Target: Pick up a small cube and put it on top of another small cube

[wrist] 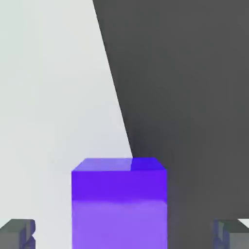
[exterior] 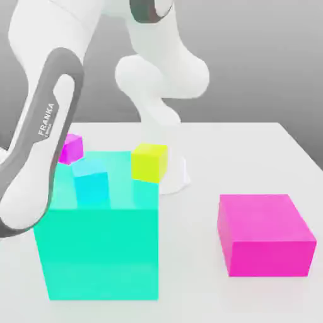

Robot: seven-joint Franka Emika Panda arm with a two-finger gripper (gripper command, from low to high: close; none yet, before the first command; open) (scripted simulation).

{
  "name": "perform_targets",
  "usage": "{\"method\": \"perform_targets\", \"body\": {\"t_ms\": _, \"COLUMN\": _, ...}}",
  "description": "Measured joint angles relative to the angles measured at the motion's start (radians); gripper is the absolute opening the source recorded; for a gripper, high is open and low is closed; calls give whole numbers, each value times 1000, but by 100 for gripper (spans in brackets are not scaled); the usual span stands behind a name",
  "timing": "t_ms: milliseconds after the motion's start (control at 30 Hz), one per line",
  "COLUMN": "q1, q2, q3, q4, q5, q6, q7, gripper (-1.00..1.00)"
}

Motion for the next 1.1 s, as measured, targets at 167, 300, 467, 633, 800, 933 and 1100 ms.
{"method": "perform_targets", "body": {"t_ms": 167, "q1": 0, "q2": 0, "q3": 0, "q4": 0, "q5": -2, "q6": -3, "q7": 2, "gripper": -100}}
{"method": "perform_targets", "body": {"t_ms": 300, "q1": 9, "q2": -53, "q3": -15, "q4": -14, "q5": -25, "q6": -40, "q7": 14, "gripper": -100}}
{"method": "perform_targets", "body": {"t_ms": 467, "q1": 94, "q2": -226, "q3": -73, "q4": -78, "q5": -93, "q6": -144, "q7": 148, "gripper": -100}}
{"method": "perform_targets", "body": {"t_ms": 633, "q1": 191, "q2": -408, "q3": -116, "q4": -157, "q5": -182, "q6": -233, "q7": 352, "gripper": -100}}
{"method": "perform_targets", "body": {"t_ms": 800, "q1": 247, "q2": -594, "q3": -113, "q4": -237, "q5": -282, "q6": -321, "q7": 566, "gripper": -100}}
{"method": "perform_targets", "body": {"t_ms": 933, "q1": 273, "q2": -740, "q3": -91, "q4": -300, "q5": -349, "q6": -393, "q7": 728, "gripper": -100}}
{"method": "perform_targets", "body": {"t_ms": 1100, "q1": 265, "q2": -912, "q3": -39, "q4": -379, "q5": -403, "q6": -480, "q7": 908, "gripper": -100}}
